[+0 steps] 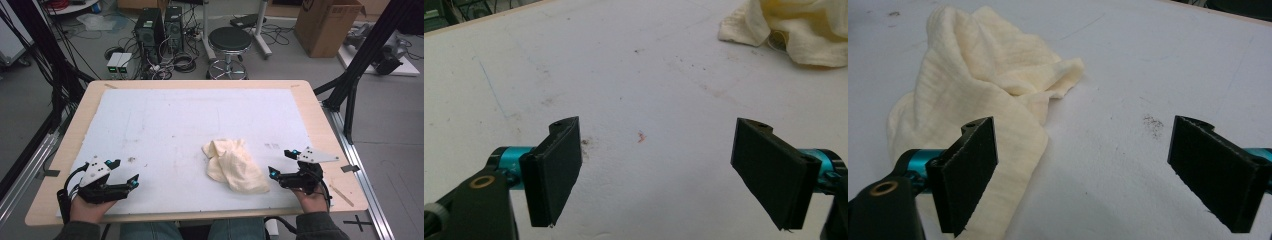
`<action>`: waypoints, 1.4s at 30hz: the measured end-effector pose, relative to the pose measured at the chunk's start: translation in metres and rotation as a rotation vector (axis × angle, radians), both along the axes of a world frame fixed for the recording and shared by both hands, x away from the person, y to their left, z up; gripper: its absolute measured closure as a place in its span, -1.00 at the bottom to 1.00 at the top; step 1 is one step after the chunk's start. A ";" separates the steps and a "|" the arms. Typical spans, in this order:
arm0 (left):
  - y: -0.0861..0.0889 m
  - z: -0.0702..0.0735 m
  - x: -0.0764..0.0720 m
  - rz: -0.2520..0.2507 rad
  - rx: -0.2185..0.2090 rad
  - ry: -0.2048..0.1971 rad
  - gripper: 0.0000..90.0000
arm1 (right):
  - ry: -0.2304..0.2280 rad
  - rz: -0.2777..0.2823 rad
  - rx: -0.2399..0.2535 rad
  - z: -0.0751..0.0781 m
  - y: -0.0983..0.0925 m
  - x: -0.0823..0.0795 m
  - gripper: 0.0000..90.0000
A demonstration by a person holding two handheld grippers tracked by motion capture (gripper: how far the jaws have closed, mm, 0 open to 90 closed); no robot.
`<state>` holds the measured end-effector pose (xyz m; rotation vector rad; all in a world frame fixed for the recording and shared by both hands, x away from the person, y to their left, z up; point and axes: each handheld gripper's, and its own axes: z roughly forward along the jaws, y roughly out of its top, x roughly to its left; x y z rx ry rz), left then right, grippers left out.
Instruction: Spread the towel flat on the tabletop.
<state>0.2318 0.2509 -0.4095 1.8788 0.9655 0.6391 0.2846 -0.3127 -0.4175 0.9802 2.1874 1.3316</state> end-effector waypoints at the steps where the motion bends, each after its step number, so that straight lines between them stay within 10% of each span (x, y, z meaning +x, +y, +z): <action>1: 0.000 0.000 0.000 -0.001 -0.003 0.000 -0.53 | 0.000 0.001 0.000 0.000 0.000 0.000 -0.73; 42: 0.006 0.001 -0.008 0.028 -0.010 -0.009 -0.53 | 0.018 0.069 0.027 0.018 0.016 0.009 -0.73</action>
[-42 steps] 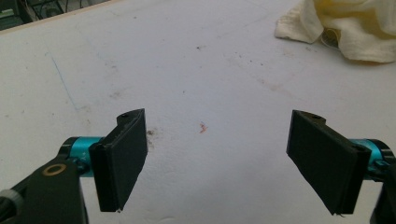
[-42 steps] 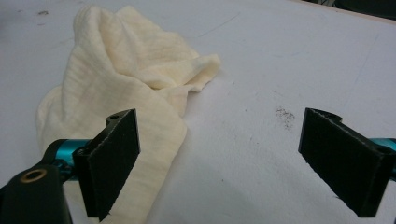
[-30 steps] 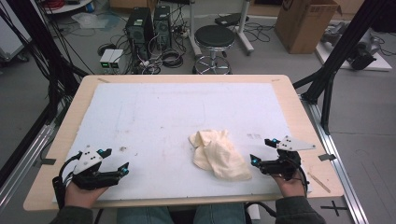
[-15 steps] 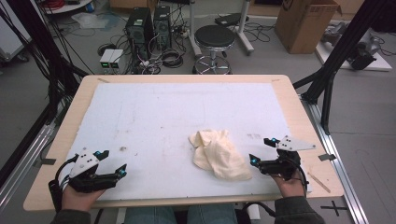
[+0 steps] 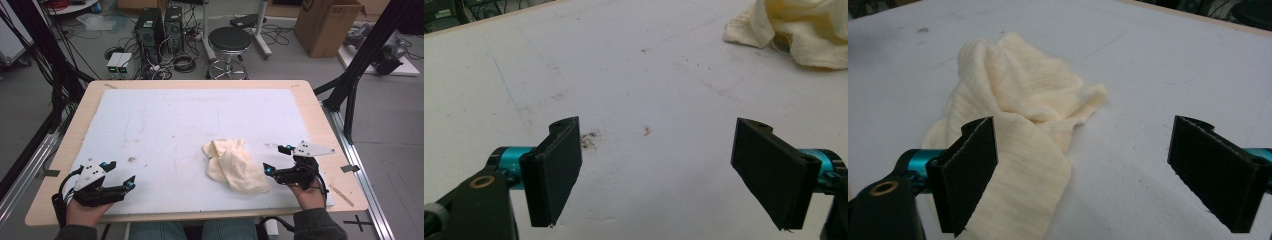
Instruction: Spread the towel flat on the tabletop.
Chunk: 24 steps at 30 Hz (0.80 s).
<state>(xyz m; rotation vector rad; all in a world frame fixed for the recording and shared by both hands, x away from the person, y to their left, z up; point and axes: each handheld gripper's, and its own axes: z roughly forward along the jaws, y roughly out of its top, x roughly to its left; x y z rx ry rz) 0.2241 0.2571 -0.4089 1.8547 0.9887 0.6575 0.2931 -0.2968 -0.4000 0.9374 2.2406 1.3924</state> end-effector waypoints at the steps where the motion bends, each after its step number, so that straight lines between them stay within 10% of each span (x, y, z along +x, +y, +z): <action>1: 0.000 0.000 0.000 -0.002 0.005 0.001 -0.53 | -0.006 0.006 -0.006 0.002 0.002 0.001 -0.73; 24: 0.001 -0.001 0.001 -0.012 0.003 -0.001 -0.53 | 0.036 0.184 -0.032 0.036 0.066 0.022 -0.65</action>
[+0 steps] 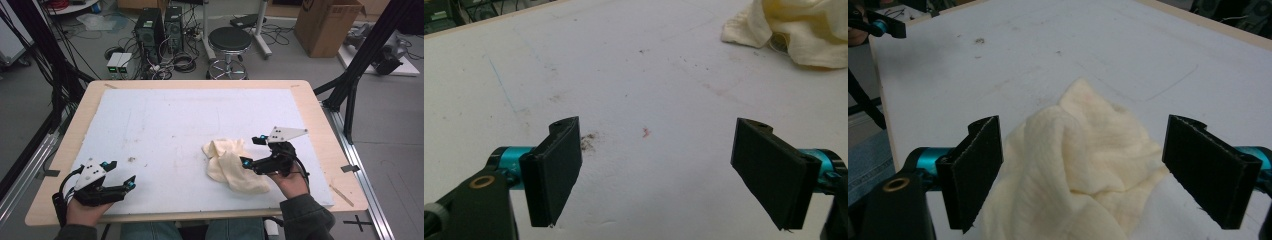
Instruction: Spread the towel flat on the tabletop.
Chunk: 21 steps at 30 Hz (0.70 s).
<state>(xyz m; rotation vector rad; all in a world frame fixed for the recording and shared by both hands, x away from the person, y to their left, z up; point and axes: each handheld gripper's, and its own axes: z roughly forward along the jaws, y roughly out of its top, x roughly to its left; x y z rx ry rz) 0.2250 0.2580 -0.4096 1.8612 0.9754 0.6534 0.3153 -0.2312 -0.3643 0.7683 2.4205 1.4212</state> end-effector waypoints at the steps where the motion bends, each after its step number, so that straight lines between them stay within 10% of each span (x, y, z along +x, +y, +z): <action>1: 0.000 0.000 0.000 -0.001 -0.001 0.000 -0.53 | 0.004 0.009 -0.008 -0.001 0.004 0.002 -0.65; 21: 0.000 0.000 0.001 -0.003 0.002 0.001 -0.53 | 0.106 0.086 -0.165 -0.043 0.052 0.031 -0.45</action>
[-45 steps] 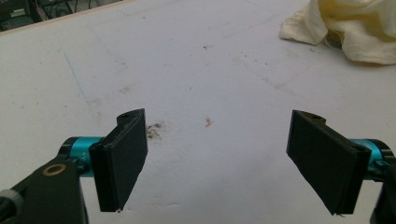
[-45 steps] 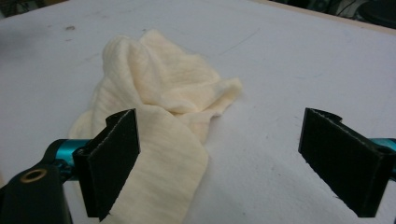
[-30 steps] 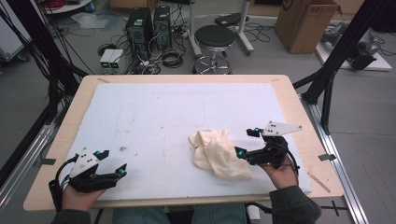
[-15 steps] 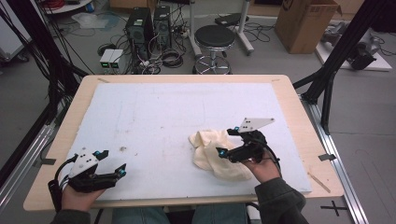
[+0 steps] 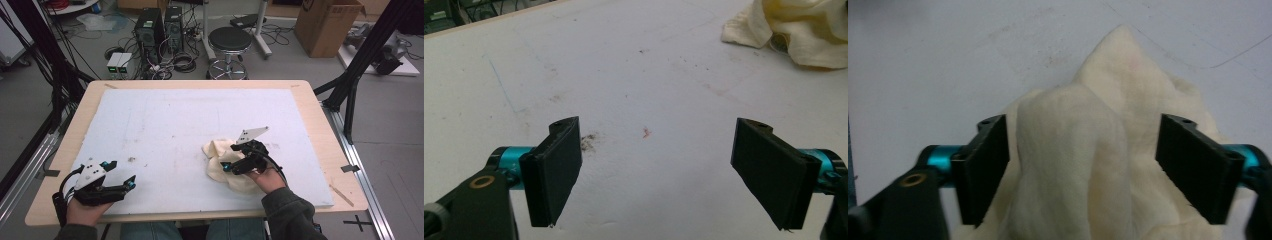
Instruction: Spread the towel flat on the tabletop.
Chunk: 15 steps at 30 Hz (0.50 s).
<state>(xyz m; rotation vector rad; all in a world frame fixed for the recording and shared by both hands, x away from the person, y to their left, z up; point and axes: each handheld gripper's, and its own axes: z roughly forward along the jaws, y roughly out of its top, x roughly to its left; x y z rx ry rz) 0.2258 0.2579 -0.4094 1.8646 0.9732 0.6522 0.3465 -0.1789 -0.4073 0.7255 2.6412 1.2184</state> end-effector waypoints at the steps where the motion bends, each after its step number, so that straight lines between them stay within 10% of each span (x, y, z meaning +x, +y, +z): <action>1: 0.000 0.000 0.000 0.000 0.000 0.000 -0.53 | 0.002 -0.008 0.002 -0.002 0.000 0.001 -0.44; 15: -0.001 -0.001 0.000 0.000 -0.003 0.000 -0.53 | 0.046 -0.017 -0.116 -0.026 0.009 0.010 0.05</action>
